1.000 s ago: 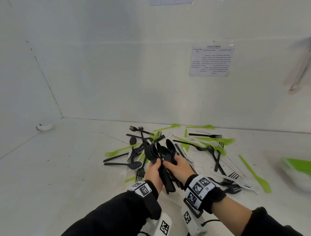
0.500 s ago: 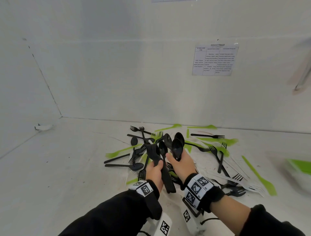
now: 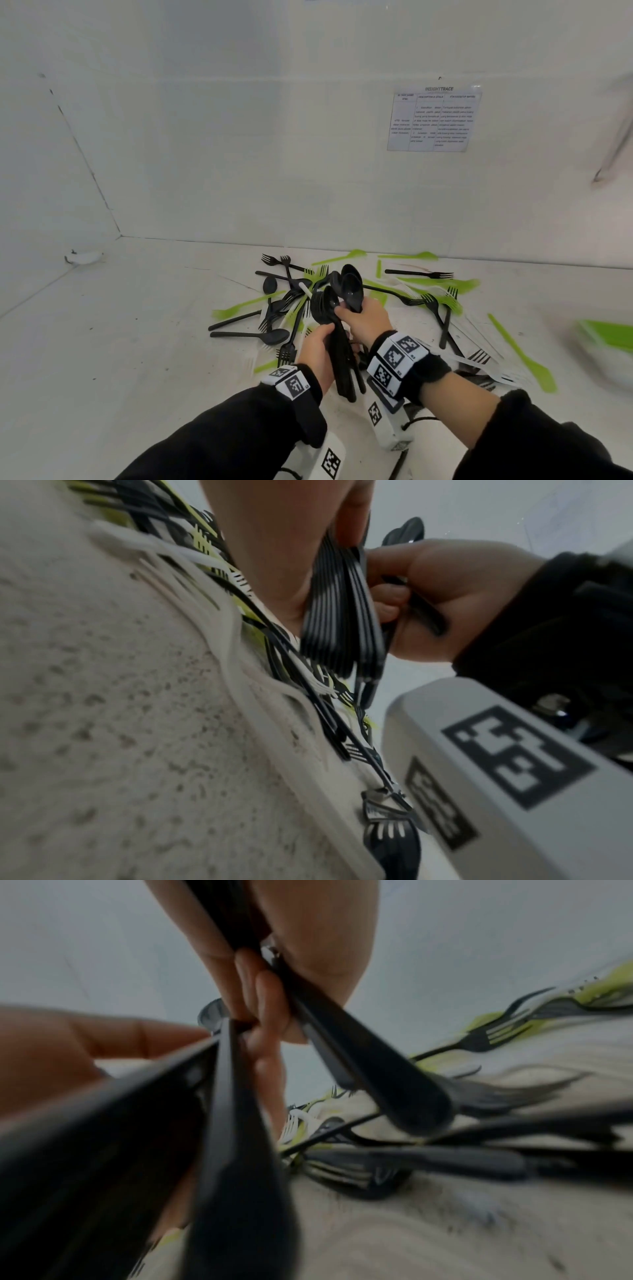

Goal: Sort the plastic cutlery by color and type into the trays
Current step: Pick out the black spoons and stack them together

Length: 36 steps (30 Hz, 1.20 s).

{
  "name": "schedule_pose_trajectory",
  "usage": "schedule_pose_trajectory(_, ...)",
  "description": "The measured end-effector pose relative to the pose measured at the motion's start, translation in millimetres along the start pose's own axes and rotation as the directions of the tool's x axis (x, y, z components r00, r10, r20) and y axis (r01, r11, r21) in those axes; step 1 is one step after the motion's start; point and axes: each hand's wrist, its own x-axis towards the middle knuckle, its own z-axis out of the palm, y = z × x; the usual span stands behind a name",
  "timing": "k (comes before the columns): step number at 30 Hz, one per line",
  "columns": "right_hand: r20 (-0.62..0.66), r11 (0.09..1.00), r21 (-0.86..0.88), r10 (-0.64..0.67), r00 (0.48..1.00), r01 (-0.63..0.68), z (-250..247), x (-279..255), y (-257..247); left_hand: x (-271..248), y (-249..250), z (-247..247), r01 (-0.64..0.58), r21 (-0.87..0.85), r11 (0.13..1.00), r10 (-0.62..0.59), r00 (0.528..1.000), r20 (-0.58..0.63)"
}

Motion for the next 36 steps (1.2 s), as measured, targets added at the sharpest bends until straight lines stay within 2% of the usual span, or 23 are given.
schedule_pose_trajectory(2, -0.012, 1.0, -0.018, 0.017, 1.0, -0.017, 2.7, -2.1, 3.1, -1.1, -3.6, 0.6, 0.005, -0.014, 1.0, -0.004, 1.0, 0.018)
schedule_pose_trajectory(6, -0.028, 0.995, -0.088, 0.053, 0.998, -0.055, 5.1, -2.9, 8.1, 3.3, -7.9, -1.0, -0.082, 0.006, 0.997, 0.082, 0.997, 0.002)
schedule_pose_trajectory(11, 0.018, 0.996, -0.008, 0.094, 0.995, -0.094, 1.8, -4.4, 5.2, 9.2, -10.4, -3.0, -0.115, 0.006, 0.993, 0.115, 0.993, 0.012)
schedule_pose_trajectory(13, -0.001, 0.994, 0.034, 0.107, 0.994, -0.107, -0.3, -4.1, 2.8, 14.1, -9.7, -5.0, -0.122, 0.011, 0.992, 0.122, 0.992, -0.025)
schedule_pose_trajectory(15, 0.036, 0.99, 0.077, 0.119, 0.992, -0.121, -0.8, -4.8, 2.8, 19.0, -7.6, -7.7, -0.127, -0.012, 0.992, 0.126, 0.99, -0.063)
schedule_pose_trajectory(19, 0.15, 0.997, -0.067, 0.05, 0.987, -0.04, -2.6, -18.9, 8.2, 22.5, -6.2, -10.9, -0.175, -0.006, 0.985, 0.174, 0.982, -0.068)
schedule_pose_trajectory(23, 0.128, 0.997, -0.076, 0.002, 0.992, 0.008, -1.8, -27.9, 12.8, 20.6, -6.8, -10.6, -0.207, 0.003, 0.978, 0.207, 0.977, -0.047)
schedule_pose_trajectory(31, 0.179, 0.996, -0.055, -0.065, 0.982, 0.076, -1.6, -33.2, 13.8, 16.0, -7.5, -7.2, -0.163, 0.002, 0.987, 0.163, 0.986, 0.021)
schedule_pose_trajectory(36, 0.158, 1.0, 0.021, 0.004, 0.987, -0.007, -4.6, -30.7, 12.3, 20.8, -10.8, -12.0, -0.191, 0.036, 0.981, 0.192, 0.981, -0.001)
